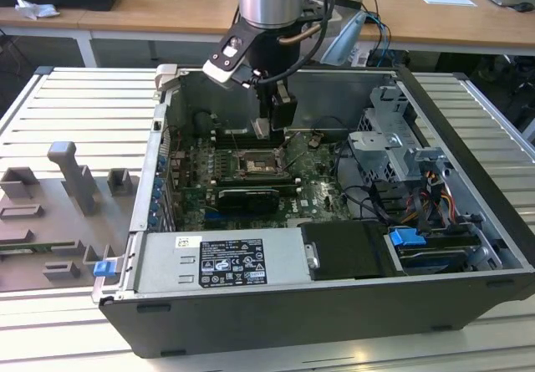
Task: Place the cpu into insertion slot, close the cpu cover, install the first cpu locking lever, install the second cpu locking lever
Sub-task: 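Place the cpu into insertion slot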
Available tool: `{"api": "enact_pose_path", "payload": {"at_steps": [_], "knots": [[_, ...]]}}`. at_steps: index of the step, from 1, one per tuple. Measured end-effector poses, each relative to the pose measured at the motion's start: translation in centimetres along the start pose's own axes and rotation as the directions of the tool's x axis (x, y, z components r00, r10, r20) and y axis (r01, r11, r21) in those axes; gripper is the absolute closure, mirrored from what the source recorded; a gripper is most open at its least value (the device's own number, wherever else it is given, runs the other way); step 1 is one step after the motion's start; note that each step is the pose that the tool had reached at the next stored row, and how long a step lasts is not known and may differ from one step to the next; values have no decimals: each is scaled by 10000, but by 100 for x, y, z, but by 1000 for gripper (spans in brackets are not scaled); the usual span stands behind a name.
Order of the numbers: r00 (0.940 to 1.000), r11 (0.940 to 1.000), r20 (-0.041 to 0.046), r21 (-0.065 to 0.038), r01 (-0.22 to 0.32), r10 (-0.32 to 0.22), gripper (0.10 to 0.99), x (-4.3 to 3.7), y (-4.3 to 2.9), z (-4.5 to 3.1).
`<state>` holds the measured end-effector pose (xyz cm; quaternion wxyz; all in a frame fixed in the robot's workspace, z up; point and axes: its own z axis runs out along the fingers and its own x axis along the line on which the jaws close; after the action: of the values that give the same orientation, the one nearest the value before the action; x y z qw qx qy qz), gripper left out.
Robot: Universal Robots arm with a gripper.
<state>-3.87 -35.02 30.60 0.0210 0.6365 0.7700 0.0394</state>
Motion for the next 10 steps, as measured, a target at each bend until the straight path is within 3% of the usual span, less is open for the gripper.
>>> {"api": "enact_pose_path", "payload": {"at_steps": [10], "knots": [[10000, 10000, -3, 0, 0, 0, 545, -1, -4, 53]]}}
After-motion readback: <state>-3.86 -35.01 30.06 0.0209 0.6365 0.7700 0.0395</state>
